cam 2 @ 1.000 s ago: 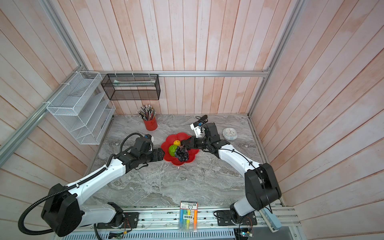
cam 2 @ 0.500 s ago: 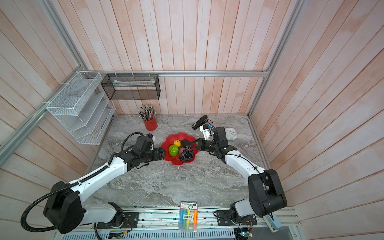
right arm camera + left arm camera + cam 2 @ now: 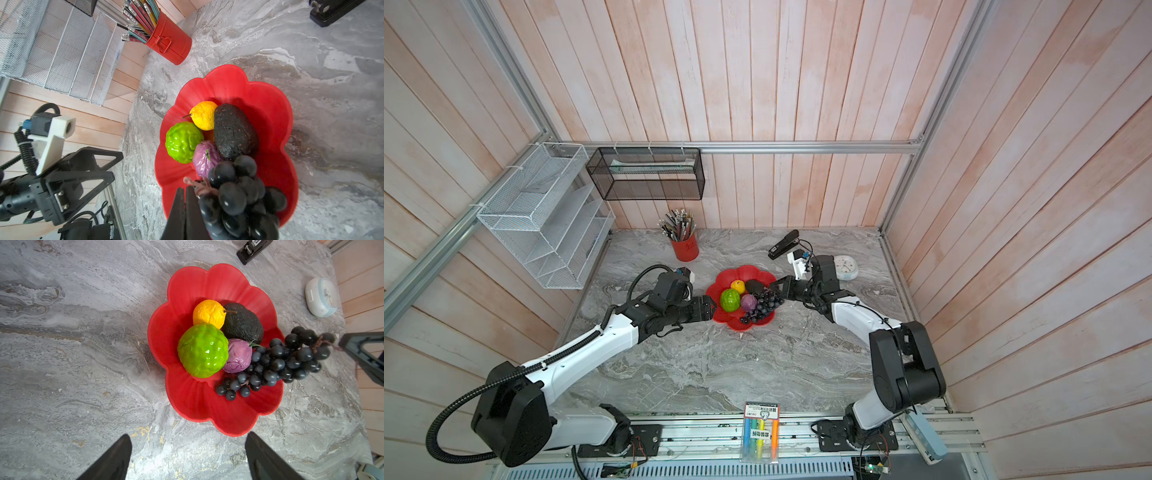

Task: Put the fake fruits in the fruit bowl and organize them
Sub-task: 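Lower the grapes into the bowl beside the purple fruit with the right gripper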

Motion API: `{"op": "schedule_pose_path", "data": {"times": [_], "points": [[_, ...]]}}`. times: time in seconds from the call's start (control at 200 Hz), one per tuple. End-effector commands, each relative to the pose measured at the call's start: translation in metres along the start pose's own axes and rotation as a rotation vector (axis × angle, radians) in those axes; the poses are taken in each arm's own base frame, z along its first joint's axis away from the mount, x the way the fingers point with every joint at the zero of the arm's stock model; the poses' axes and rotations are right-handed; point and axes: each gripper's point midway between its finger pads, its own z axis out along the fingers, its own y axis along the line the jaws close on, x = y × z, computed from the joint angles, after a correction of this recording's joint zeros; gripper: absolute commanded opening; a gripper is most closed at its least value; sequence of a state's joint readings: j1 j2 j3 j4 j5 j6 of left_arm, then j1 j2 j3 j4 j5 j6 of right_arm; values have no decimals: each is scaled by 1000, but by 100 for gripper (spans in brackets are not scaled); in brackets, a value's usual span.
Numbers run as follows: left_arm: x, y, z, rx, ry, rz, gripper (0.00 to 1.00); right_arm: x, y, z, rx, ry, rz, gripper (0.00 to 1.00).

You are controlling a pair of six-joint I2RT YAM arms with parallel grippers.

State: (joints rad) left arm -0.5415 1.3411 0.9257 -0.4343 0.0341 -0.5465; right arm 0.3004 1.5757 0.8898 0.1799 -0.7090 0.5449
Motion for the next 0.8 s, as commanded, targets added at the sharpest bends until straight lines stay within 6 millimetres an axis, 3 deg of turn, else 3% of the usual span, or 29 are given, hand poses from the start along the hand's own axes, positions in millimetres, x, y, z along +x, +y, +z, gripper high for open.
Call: {"op": "schedule_pose_path", "data": {"times": [0.0, 0.345, 0.49, 0.635, 0.7, 0.795], "points": [[-4, -5, -2, 13, 4, -1, 88, -15, 6, 5, -25, -12, -66, 0], [-1, -7, 2, 24, 18, 4, 88, -20, -8, 25, -22, 33, -75, 0], [0, -8, 2, 25, 26, 7, 88, -24, -11, 26, 22, 63, -116, 26], [0, -5, -1, 13, 20, 1, 88, -35, 0, 3, 92, 7, -185, 47], [1, -4, -3, 6, 18, 2, 88, -36, 1, -9, 139, -17, -205, 52], [2, 0, -5, -8, 15, 1, 88, -31, -6, -21, 209, -41, -208, 52]]}}
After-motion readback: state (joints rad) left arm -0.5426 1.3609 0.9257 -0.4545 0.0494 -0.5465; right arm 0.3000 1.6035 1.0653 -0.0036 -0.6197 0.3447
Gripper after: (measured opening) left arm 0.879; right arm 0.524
